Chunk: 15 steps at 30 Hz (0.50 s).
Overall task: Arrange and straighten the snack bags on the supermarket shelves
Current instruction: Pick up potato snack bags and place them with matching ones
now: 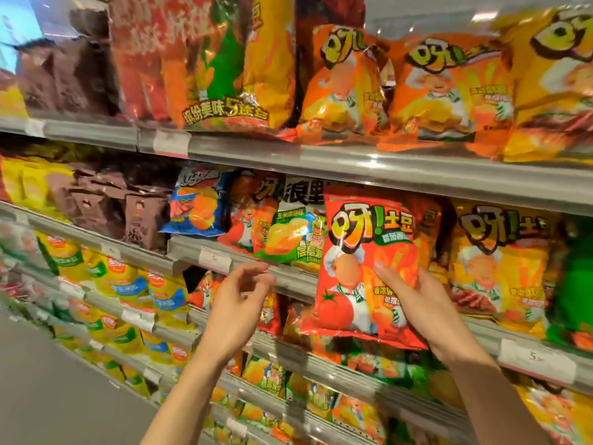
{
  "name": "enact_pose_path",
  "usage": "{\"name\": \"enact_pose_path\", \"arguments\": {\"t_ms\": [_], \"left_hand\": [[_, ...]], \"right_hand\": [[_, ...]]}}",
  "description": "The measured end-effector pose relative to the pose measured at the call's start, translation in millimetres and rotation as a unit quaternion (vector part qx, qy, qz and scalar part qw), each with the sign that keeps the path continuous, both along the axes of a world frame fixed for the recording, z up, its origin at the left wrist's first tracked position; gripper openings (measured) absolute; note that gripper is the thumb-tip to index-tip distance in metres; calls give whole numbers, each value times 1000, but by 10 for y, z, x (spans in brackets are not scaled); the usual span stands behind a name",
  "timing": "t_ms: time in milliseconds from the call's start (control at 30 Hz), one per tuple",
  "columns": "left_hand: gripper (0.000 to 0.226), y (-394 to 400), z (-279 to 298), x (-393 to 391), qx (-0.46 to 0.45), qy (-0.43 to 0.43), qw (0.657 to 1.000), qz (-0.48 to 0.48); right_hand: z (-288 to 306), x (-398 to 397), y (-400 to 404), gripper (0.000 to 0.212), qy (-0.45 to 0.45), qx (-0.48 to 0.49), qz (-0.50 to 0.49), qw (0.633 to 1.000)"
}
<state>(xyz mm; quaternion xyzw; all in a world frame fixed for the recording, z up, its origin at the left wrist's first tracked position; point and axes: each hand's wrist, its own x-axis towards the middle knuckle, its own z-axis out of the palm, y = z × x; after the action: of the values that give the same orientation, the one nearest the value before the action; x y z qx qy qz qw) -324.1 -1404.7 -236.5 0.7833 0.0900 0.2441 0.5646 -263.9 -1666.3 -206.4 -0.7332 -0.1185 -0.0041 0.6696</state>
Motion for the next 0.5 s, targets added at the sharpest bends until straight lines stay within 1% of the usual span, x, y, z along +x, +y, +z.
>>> {"name": "enact_pose_path", "arguments": {"t_ms": [100, 200, 333, 367, 433, 500], "left_hand": [[24, 106, 146, 412, 58, -7, 998, 0], [38, 243, 208, 817, 101, -5, 995, -1], [57, 402, 218, 1145, 126, 8, 992, -6], [56, 431, 210, 1196, 120, 8, 993, -21], [42, 491, 187, 1267, 96, 10, 993, -62], [34, 582, 155, 1318, 89, 7, 992, -88]], "right_hand": [[60, 158, 111, 36, -25, -13, -19, 999], [95, 233, 180, 39, -34, -53, -44, 997], [124, 269, 277, 40, -37, -96, -78, 992], [142, 283, 317, 40, -38, -94, -86, 991], [154, 284, 406, 35, -35, -88, -98, 991], [153, 269, 509, 32, -38, -90, -110, 989]]}}
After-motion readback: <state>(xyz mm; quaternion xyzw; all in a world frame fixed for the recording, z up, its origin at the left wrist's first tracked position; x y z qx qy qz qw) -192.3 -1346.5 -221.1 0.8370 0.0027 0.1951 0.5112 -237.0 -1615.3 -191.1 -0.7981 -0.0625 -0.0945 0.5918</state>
